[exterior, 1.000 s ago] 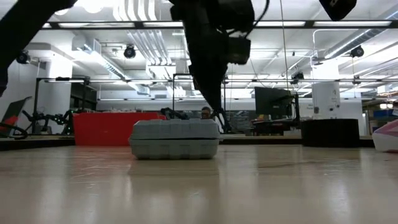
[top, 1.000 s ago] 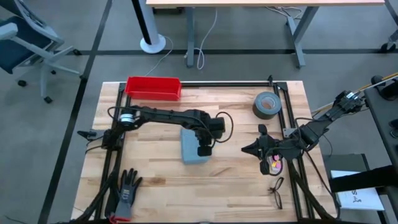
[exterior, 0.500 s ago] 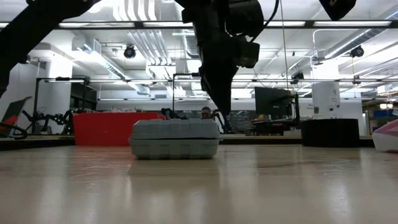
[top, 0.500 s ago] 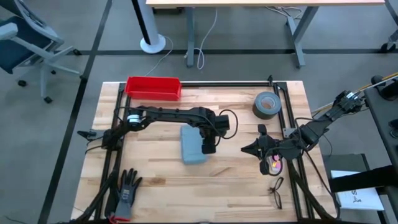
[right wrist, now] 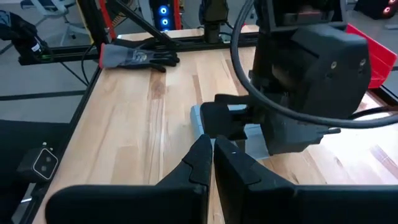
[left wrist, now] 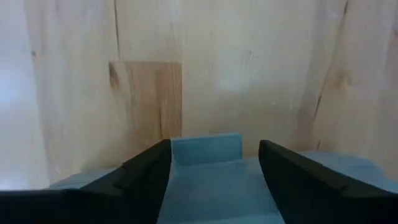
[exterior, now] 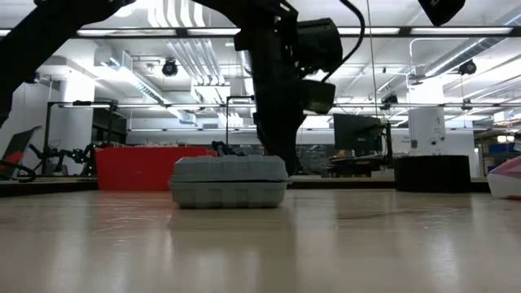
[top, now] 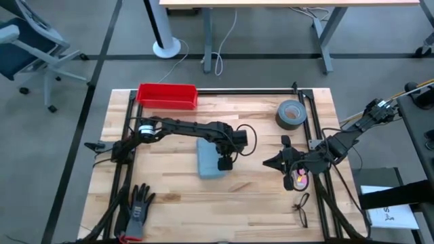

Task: Prefit tool cases
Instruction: Open the gray toolbox

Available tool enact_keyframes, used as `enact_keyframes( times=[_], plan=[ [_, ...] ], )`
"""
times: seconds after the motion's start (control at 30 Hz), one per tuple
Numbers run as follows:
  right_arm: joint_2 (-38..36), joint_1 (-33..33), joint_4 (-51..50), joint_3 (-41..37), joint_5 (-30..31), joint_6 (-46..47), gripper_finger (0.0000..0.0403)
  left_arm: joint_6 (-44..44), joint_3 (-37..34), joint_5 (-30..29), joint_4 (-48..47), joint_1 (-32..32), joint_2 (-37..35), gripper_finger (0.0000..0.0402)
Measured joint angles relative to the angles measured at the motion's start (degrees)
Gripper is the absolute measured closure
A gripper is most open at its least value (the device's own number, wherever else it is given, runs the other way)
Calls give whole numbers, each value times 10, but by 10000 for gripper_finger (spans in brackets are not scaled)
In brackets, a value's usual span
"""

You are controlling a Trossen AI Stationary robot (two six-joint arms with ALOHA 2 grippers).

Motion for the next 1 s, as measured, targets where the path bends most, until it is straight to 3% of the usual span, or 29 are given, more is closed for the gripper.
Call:
enact_keyframes(
  times=[0.47,1.0],
  plan=[
    [0,0,2,0,0,7,403,37,-14,-18,-11,0,-1,193],
    [0,0,2,0,0,6,403,40,-14,-58,-83,-5,-1,148]
  ],
)
